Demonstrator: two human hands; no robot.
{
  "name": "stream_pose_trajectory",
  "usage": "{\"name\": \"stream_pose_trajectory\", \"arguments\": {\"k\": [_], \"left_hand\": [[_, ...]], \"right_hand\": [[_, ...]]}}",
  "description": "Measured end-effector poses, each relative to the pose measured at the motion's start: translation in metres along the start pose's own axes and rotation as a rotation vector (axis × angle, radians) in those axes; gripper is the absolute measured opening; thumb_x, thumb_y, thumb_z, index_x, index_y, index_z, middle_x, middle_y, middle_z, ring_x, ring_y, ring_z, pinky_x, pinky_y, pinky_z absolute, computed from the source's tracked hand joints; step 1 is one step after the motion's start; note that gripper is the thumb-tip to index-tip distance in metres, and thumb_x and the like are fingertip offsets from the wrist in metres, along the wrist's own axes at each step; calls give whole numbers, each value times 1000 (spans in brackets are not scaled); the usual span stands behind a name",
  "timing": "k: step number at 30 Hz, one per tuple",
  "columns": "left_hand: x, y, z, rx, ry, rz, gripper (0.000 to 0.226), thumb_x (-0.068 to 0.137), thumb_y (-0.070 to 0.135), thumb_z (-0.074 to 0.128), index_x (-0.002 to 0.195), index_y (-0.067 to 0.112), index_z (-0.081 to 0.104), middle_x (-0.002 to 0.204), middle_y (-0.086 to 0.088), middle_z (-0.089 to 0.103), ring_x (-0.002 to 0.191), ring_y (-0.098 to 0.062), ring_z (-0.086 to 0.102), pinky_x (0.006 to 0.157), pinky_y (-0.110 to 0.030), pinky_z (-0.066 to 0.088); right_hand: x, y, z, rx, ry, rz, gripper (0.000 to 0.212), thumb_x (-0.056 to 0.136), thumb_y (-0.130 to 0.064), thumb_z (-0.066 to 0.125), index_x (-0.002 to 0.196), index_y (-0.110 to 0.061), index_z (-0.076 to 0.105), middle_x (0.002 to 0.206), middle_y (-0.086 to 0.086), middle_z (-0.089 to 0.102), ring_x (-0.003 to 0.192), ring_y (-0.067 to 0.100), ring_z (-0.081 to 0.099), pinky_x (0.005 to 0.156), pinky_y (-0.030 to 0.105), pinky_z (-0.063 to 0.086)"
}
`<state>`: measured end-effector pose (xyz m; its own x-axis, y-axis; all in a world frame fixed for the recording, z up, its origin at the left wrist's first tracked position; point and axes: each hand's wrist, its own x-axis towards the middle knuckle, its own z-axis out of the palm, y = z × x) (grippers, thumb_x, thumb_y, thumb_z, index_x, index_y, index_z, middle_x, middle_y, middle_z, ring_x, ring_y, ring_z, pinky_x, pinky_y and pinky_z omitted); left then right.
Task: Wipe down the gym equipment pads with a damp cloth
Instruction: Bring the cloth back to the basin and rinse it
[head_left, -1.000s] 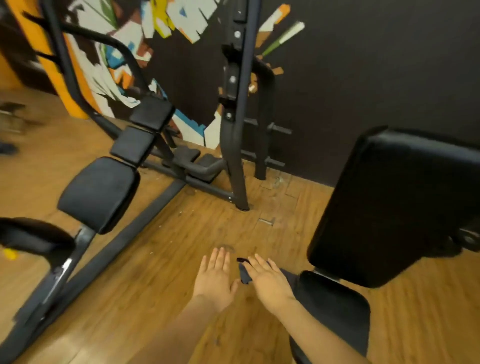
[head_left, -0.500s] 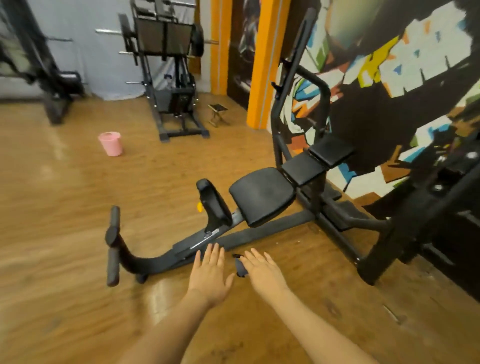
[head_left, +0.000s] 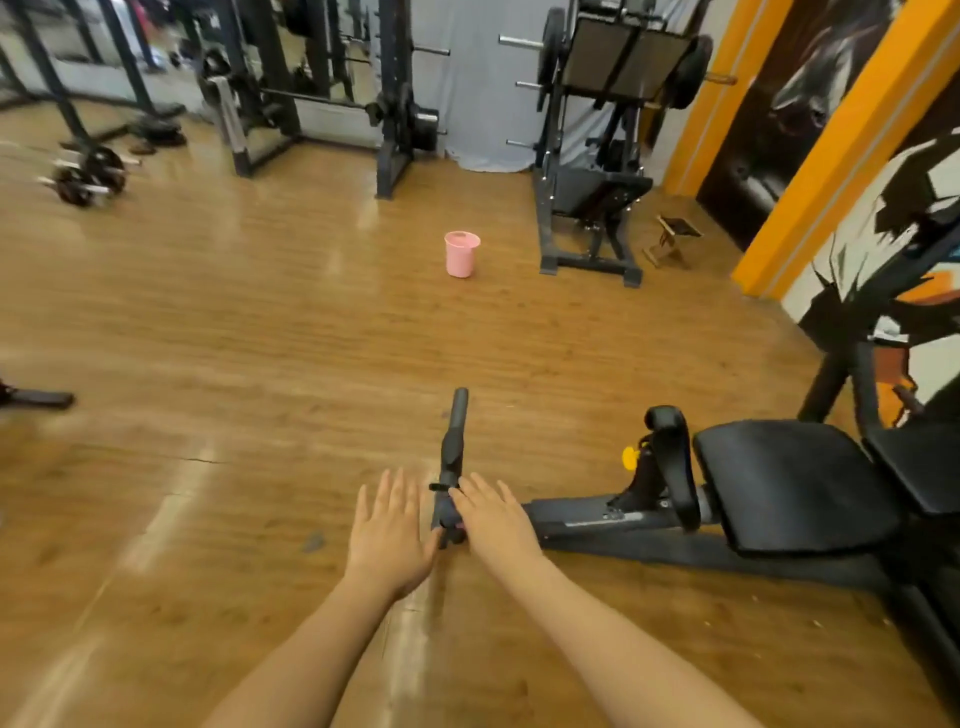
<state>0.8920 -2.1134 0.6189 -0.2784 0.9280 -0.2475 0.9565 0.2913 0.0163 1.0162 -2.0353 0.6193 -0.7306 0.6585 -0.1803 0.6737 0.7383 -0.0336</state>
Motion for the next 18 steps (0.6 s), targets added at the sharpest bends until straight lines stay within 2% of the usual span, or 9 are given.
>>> {"name": "stream_pose_trajectory", "arguments": {"k": [3,5,9,13,18], "left_hand": [[38,-36,2,-18,-13,-29,74,96,54,9,152,7,-4,160,-11,-8,147,-27,-10,117,-46,-3],[79,-64,-1,-34,-11,-46,77,92,55,3,152,8,-3,160,-11,-7,147,-27,-10,117,-46,-4],[186,-116,-20,-19,-21,-44,72,99,52,17,152,7,-3,160,-11,-7,147,-26,-11,117,-45,-4],[283,-166,-59,3,-23,-19,73,99,52,18,152,7,-4,160,-11,-8,147,-25,-12,118,-45,-4],[393,-217,-115,6,21,-38,74,99,53,17,152,6,-4,160,-12,-9,147,-25,-12,118,-45,-4]], "right_hand": [[64,-9,2,11,-25,-18,62,96,-18,48,148,-16,15,156,-1,12,144,17,6,115,37,6],[115,-10,1,17,3,-29,59,97,-14,46,148,-17,16,156,-1,14,144,17,9,115,38,7],[233,3,-3,59,-2,-1,53,97,-9,37,147,-15,19,154,2,19,142,19,14,114,36,10],[347,18,-20,88,-14,56,48,99,-17,35,145,-14,24,152,4,24,139,21,22,112,36,14],[463,44,-75,65,27,76,50,101,-14,32,148,-15,16,157,1,12,144,18,5,115,37,5]]}}
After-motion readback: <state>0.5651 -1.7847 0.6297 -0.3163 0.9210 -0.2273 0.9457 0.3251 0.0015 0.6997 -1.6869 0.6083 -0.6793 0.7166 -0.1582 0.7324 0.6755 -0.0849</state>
